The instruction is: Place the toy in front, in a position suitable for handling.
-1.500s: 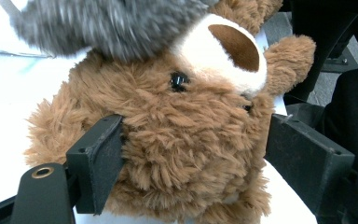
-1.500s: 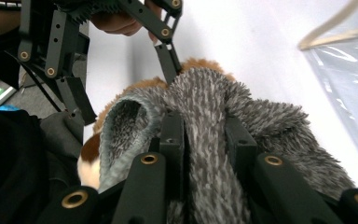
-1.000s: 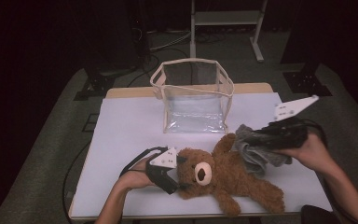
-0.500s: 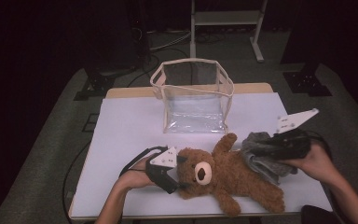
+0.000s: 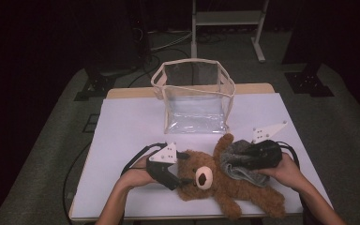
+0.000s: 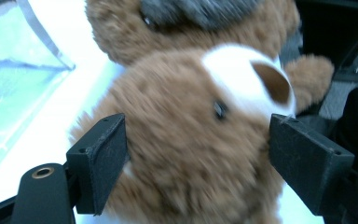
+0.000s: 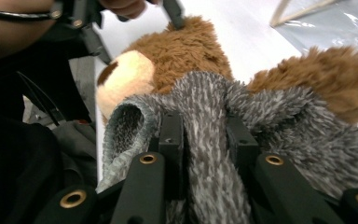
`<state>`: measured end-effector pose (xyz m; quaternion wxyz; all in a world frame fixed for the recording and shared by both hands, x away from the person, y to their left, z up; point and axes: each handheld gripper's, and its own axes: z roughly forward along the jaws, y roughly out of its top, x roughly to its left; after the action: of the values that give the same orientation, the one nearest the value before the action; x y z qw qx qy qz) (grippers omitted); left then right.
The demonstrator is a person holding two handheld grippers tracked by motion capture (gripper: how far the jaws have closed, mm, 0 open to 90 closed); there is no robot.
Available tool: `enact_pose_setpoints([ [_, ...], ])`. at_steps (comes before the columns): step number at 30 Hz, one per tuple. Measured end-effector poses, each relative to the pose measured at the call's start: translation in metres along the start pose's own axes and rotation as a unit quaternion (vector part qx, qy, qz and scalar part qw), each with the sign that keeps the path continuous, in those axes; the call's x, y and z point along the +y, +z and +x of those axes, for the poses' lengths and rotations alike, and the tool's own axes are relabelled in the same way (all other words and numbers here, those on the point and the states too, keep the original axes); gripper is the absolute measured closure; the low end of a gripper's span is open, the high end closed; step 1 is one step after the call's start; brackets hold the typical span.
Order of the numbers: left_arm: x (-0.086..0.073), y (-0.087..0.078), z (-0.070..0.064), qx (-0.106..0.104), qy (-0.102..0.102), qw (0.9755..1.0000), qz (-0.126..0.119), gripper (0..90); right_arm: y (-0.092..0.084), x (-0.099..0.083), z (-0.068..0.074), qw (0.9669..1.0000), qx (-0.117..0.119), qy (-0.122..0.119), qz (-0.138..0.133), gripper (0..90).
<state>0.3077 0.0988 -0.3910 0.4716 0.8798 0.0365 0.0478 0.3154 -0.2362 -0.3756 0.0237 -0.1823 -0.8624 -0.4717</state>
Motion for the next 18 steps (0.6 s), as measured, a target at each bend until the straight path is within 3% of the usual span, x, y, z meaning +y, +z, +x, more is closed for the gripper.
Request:
enact_pose_setpoints([
  [1,0.002,0.005,-0.001,-0.005,0.005,1.0,0.005,20.3,-0.004,-0.003,0.007,0.9999,-0.006,-0.009,-0.002,72.0],
  [4,0.003,0.008,-0.003,-0.005,0.01,0.9998,0.014,20.2,-0.014,-0.003,0.009,0.9998,-0.013,-0.017,-0.002,72.2],
  [9,0.003,0.008,-0.001,-0.001,0.007,0.9998,0.019,20.0,-0.032,-0.003,-0.004,0.9988,-0.048,-0.002,-0.012,72.2],
  [12,0.001,0.007,0.001,-0.001,-0.009,0.9999,0.005,17.9,-0.027,-0.014,-0.01,0.9989,-0.039,0.015,-0.021,72.2],
  [16,0.0,0.004,0.002,0.0,-0.026,0.9996,-0.007,12.2,-0.025,-0.021,-0.005,0.9987,-0.039,0.011,-0.03,72.2],
  [18,0.0,-0.001,0.001,0.013,-0.029,0.9994,-0.015,10.1,-0.025,-0.026,0.002,0.9985,-0.04,0.003,-0.036,72.2],
])
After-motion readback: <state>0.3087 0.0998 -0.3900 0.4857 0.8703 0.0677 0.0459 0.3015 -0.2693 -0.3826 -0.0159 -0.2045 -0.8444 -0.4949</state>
